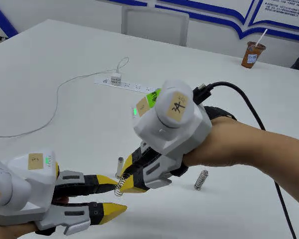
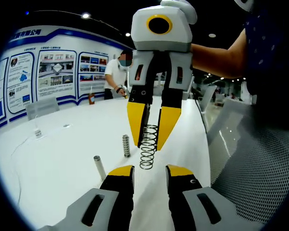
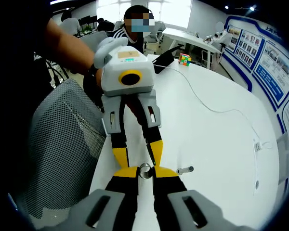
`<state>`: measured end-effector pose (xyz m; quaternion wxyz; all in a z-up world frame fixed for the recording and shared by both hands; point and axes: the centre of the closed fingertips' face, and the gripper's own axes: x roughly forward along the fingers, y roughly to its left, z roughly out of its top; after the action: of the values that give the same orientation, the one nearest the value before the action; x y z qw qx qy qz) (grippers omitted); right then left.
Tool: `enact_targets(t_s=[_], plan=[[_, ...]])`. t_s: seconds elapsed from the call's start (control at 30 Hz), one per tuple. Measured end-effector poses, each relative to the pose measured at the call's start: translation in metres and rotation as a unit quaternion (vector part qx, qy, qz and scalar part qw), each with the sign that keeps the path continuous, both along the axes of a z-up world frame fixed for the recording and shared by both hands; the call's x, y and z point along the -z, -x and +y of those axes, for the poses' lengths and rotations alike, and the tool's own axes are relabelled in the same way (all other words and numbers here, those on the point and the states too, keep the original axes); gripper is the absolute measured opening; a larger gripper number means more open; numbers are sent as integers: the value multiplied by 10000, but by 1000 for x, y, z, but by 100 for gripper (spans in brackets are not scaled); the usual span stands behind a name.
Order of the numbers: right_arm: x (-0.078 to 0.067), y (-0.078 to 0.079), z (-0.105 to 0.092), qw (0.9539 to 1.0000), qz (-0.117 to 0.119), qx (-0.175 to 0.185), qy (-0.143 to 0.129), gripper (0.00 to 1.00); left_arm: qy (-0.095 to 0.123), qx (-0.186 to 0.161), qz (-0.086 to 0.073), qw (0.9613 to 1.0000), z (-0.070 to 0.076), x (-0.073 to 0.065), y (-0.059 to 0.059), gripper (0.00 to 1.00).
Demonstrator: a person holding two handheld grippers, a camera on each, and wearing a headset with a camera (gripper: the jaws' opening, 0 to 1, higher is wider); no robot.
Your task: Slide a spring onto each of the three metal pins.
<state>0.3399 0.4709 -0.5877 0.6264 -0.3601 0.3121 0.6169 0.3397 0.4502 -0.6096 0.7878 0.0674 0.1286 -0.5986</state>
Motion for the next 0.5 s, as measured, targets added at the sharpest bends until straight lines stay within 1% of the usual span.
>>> enact_targets(t_s=[0.1, 0.17, 0.27, 0.37, 0.5], plan=[[0, -2, -1, 10000, -18, 24, 24, 12, -3, -147, 9, 9999, 5, 1, -5, 33], [0, -4, -2, 10000, -26, 39, 43, 12, 12, -267, 57, 9996, 10, 1, -9, 38], [-1, -9, -4, 9999, -69, 87, 82, 12, -13, -451, 43, 9990, 16, 2, -15, 45], [-3, -15, -5, 9998, -126, 118, 124, 12, 10, -542, 53, 9985, 20, 1, -18, 48], [-5, -22, -6, 9996, -189, 151, 159, 12, -10, -653, 59, 9978, 22, 3, -21, 55]])
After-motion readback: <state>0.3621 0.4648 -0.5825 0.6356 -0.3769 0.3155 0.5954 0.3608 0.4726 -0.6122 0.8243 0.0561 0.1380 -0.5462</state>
